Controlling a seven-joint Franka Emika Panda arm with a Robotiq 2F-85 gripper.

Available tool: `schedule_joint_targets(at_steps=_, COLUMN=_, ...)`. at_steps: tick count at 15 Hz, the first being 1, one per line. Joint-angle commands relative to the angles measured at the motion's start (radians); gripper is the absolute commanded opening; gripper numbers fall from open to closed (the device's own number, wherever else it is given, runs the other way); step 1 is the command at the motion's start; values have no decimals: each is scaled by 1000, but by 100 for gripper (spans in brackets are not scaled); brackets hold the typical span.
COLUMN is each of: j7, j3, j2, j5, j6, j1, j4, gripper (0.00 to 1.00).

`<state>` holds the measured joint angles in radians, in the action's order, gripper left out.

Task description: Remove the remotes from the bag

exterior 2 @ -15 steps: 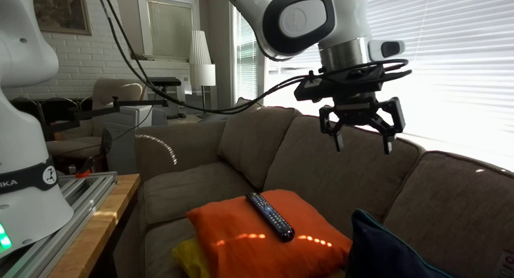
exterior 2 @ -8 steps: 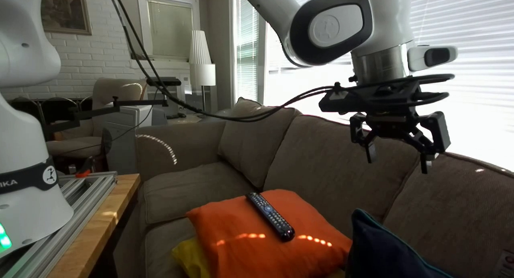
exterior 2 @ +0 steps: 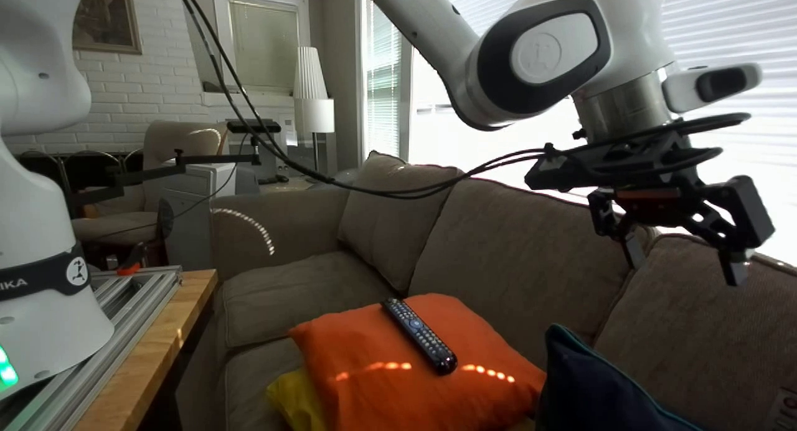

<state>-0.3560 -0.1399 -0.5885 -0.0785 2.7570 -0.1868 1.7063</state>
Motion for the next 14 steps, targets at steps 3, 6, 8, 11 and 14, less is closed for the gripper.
schedule_joint_targets(at_steps=3, j7=339, j3=-184, j2=-211, j5=-97, j6=-56, j1=77, j4=-261, gripper=100)
schedule_joint_targets(at_steps=6, j7=378, j3=-176, j2=-300, j5=-78, j6=-130, j1=45, j4=-374, gripper=100)
schedule_joint_targets(at_steps=8, j7=366, j3=-155, j2=-370, j5=-71, j6=-151, j1=14, j4=-451, gripper=100)
schedule_joint_targets(at_steps=11, j7=335, j3=-123, j2=-443, j5=-61, j6=-166, j1=-26, j4=-545, gripper=100)
schedule_joint_targets(at_steps=14, j7=312, j3=-94, j2=-503, j5=-56, j6=-174, j1=-58, j4=-627, gripper=100)
